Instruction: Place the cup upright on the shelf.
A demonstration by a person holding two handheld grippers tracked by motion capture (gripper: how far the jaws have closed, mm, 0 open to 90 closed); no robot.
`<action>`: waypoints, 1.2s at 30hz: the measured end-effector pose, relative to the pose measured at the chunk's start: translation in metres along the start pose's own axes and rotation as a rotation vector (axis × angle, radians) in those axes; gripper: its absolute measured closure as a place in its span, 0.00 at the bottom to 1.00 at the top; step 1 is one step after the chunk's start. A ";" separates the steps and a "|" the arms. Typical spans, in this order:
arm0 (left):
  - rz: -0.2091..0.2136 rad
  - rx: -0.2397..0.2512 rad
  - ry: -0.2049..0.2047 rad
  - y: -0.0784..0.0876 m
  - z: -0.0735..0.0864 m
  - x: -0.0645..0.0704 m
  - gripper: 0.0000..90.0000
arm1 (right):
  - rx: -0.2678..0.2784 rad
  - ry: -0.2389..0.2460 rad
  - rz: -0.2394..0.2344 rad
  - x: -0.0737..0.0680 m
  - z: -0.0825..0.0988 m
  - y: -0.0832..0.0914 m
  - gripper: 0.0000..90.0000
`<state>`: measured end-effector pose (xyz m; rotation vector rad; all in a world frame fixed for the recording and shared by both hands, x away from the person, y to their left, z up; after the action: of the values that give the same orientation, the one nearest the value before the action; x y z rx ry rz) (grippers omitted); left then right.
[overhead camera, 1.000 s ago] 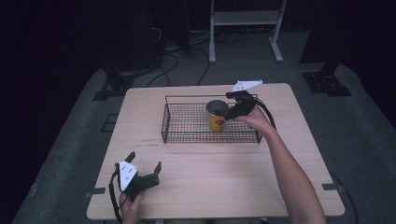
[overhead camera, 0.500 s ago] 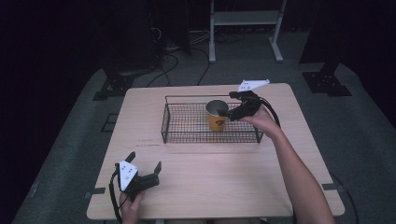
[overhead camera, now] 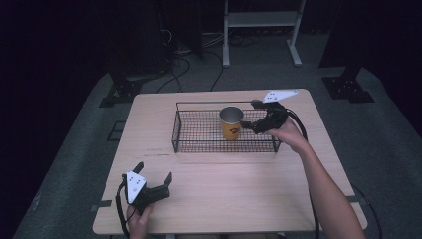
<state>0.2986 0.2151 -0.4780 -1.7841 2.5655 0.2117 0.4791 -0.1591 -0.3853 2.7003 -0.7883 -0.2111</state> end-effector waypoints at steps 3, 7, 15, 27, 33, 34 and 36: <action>-0.001 0.001 -0.002 0.000 0.000 0.000 0.00 | 0.000 -0.004 0.000 0.000 0.002 0.002 0.00; 0.000 0.000 -0.001 0.000 0.000 0.000 0.00 | 0.003 -0.007 -0.003 -0.001 0.004 0.006 0.00; -0.001 0.000 -0.003 0.000 0.000 0.001 0.00 | -0.001 -0.025 -0.012 -0.003 0.013 0.014 0.00; -0.001 0.000 -0.006 0.000 0.000 0.001 0.00 | 0.003 -0.043 -0.019 -0.005 0.026 0.025 0.00; 0.001 -0.001 -0.005 0.000 0.000 0.001 0.00 | 0.007 -0.044 -0.018 -0.007 0.031 0.030 0.00; 0.000 -0.001 -0.006 0.000 0.000 0.001 0.00 | 0.001 -0.043 -0.020 -0.007 0.031 0.031 0.00; -0.001 -0.001 -0.006 0.000 0.000 0.001 0.00 | 0.002 -0.040 -0.022 -0.009 0.031 0.033 0.00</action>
<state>0.2984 0.2144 -0.4781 -1.7823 2.5609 0.2173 0.4485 -0.1885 -0.4029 2.7156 -0.7717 -0.2708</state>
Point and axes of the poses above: each handheld gripper's, and its own axes: y roughly backward along the jaws, z roughly out of its underside, x roughly to its right, the point moved 4 cm from there along -y, roughly forward along the jaws, and after that the axes turned 5 degrees about x, right-handed, at the moved point
